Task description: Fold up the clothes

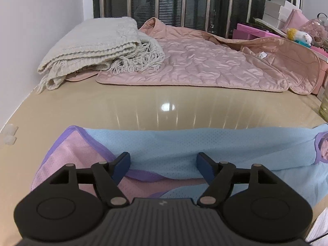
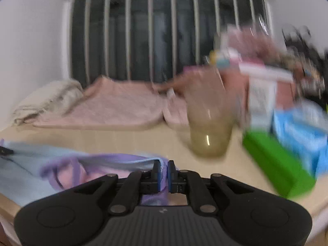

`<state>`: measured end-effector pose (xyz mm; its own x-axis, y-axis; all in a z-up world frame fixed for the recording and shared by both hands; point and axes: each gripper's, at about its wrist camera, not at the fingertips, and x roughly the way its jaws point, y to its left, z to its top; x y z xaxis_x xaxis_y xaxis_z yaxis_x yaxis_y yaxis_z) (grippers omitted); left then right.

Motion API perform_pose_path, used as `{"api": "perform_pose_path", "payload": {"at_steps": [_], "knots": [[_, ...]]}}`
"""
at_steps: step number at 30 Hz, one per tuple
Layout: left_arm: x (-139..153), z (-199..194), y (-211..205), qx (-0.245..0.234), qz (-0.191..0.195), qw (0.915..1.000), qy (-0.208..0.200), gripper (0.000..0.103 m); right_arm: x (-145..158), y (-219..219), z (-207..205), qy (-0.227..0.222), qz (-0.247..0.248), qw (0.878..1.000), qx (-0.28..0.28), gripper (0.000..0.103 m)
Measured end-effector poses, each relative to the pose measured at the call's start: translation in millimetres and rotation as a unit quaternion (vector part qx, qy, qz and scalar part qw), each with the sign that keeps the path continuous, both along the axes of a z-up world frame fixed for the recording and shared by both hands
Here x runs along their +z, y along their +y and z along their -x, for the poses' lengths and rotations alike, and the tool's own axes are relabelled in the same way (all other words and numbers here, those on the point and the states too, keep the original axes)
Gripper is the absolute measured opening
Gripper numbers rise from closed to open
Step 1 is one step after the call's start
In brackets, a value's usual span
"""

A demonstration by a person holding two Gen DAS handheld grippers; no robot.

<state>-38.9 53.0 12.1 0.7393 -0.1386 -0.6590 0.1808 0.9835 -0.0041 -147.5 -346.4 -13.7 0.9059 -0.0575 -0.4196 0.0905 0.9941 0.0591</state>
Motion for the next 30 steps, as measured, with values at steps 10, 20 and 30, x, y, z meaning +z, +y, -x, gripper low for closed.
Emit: {"api": "perform_pose_path", "payload": {"at_steps": [10,20,30], "knots": [[27.5,8.3,-2.9,-0.031,0.057,0.9979,0.006,0.079,28.8,-1.2,28.8,-0.068,-0.046,0.995,0.060,0.039],[-2.5,6.8,-25.3,-0.010,-0.009,0.9999,0.000,0.084,20.2,98.2,-26.2,0.000,-0.050,0.987,0.154,0.017],[-6.4,10.9,-6.7,0.009,-0.002,0.9998,-0.015,0.091,3.3,111.1,-2.2,-0.024,-0.032,0.992,0.119,0.027]]}}
